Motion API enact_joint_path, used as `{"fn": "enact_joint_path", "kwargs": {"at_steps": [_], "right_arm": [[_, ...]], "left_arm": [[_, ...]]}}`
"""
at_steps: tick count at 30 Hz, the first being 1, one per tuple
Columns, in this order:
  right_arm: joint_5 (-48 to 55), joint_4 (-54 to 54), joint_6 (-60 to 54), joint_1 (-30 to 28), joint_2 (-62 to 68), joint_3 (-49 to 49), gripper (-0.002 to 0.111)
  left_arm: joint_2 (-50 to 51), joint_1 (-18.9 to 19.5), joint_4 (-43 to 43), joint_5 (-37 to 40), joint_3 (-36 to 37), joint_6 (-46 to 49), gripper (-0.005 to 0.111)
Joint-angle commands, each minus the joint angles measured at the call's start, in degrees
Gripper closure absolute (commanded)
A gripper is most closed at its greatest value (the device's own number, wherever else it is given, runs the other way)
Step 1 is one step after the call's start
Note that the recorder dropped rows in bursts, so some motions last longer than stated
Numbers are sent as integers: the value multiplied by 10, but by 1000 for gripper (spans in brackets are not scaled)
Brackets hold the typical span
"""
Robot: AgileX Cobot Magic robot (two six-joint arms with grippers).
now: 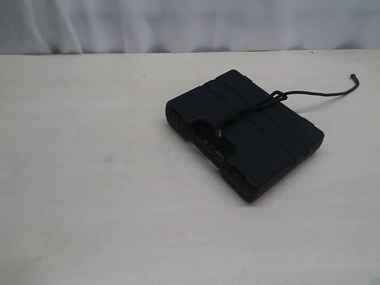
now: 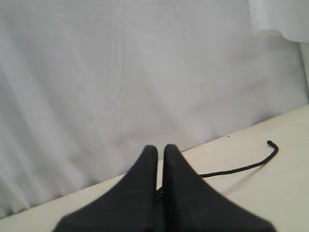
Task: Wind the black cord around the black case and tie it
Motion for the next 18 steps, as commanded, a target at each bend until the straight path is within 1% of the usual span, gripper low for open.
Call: {"fn": "enact_joint_path", "kwargs": {"at_steps": [1,4,6,9,10,11,12,13,14,17,18], "right_arm": [[57,-40,-68,1,-2,2,104],[53,-170,43,1,-2,2,104],[36,-267,148,1,-2,2,104],[2,-387,273,1,-2,2,104],[-25,-460,336,1,-2,2,104],[-36,-505,369,1,-2,2,104],[-56,-607,457,1,-2,2,104],[-69,-665,506,1,-2,2,104],[-92,-750,582,1,-2,2,104],[-130,-880,699,1,-2,2,104],[-142,-955,761,1,-2,2,104]], "left_arm": [[-2,3,-2,-10,2,1,107],[-2,3,-2,-10,2,1,107],[-2,3,-2,-10,2,1,107],[-2,3,-1,-11,2,1,107],[-2,3,-1,-11,2,1,107],[-2,3,-1,-11,2,1,107],[-2,3,-1,-11,2,1,107],[-2,3,-1,-11,2,1,107],[-2,3,-1,-11,2,1,107],[-2,3,-1,-11,2,1,107],[-2,3,-1,-11,2,1,107]]}}
